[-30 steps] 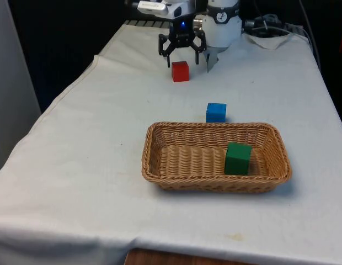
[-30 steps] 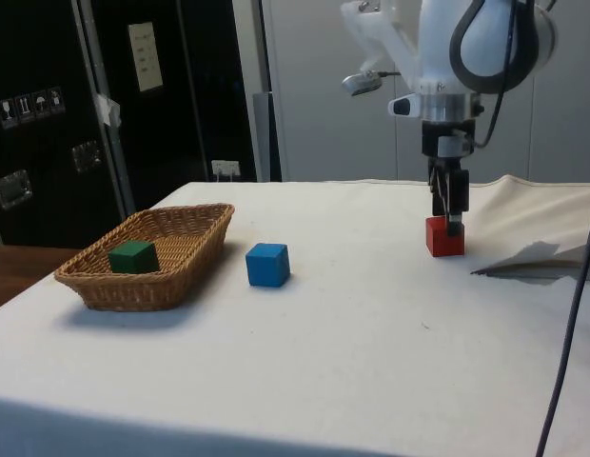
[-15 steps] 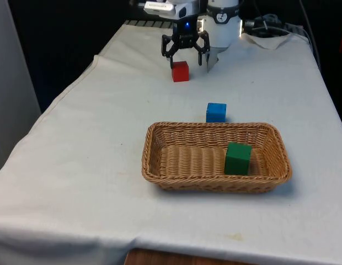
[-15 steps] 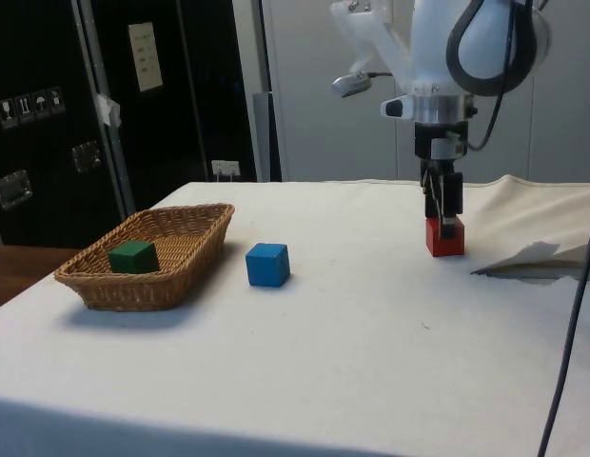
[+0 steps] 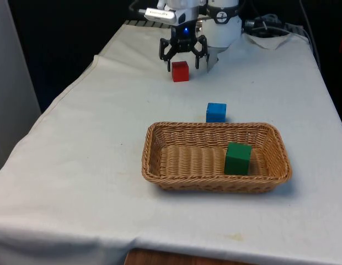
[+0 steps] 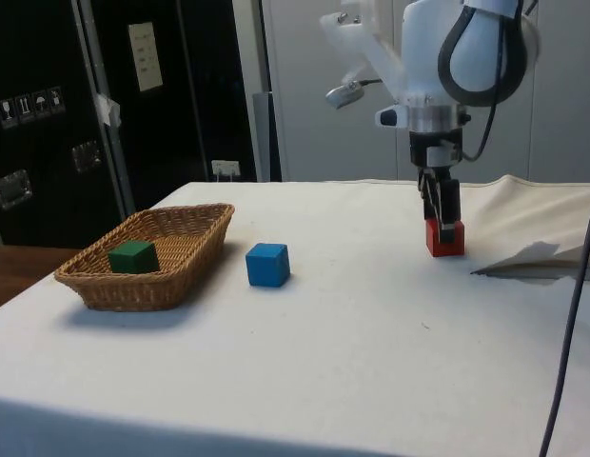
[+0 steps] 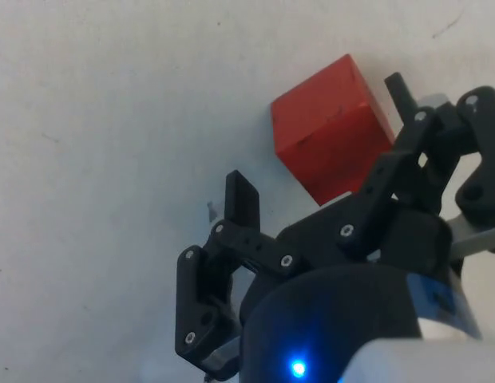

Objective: Pick up exactly two blocks and place them into the basket.

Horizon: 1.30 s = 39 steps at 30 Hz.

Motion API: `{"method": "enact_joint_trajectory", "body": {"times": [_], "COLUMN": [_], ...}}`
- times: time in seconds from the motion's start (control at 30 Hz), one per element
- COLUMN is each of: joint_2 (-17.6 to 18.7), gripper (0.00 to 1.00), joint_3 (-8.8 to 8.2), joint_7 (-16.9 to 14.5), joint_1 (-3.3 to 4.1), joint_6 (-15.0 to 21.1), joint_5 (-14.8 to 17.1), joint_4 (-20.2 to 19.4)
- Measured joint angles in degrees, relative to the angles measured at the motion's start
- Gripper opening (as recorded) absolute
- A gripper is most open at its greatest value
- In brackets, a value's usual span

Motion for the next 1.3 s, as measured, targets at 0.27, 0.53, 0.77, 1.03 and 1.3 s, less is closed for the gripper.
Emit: {"method": "enact_joint_trajectory", "body": {"times": [0.27,0.53,0.77,1.03,1.3], "joint_2": [1.7,2.5,2.5,0.9,-3.3], "gripper": [0.56,0.01,0.02,0.02,0.02], "joint_3": [0.34,0.63,0.63,1.55,2.81], "joint_7": [0.1,0.2,0.2,0.9,1.7], "joint_1": [0.00,0.00,0.00,0.00,0.00], "joint_6": [0.2,0.5,0.5,0.1,-4.4], "joint_5": [0.0,0.0,0.0,0.0,0.0], "joint_4": [0.6,0.7,0.7,1.3,3.5]}}
